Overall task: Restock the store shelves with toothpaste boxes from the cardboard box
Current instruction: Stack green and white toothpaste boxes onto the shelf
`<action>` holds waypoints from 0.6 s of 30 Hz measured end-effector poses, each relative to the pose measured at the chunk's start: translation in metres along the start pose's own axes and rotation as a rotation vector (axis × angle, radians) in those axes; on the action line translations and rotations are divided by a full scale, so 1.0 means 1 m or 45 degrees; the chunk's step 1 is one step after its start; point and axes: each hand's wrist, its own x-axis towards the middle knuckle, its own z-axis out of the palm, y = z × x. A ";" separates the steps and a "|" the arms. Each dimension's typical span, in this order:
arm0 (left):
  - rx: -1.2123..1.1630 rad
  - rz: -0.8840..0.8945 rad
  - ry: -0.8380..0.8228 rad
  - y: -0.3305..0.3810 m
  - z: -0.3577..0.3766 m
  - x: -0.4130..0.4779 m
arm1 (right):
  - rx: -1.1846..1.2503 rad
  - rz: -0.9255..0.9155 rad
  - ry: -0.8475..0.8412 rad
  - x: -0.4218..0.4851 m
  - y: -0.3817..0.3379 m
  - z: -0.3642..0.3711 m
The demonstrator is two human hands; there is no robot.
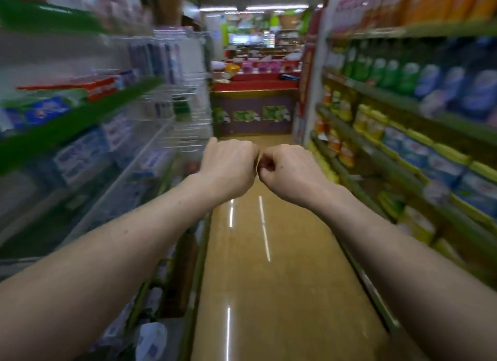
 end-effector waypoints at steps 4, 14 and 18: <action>-0.043 0.168 -0.057 0.087 0.015 0.010 | -0.120 0.216 -0.006 -0.053 0.069 -0.029; -0.203 0.570 -0.257 0.286 0.035 -0.011 | -0.166 0.584 -0.074 -0.206 0.200 -0.097; -0.252 0.748 -0.321 0.356 0.055 -0.027 | -0.160 0.742 -0.130 -0.265 0.242 -0.109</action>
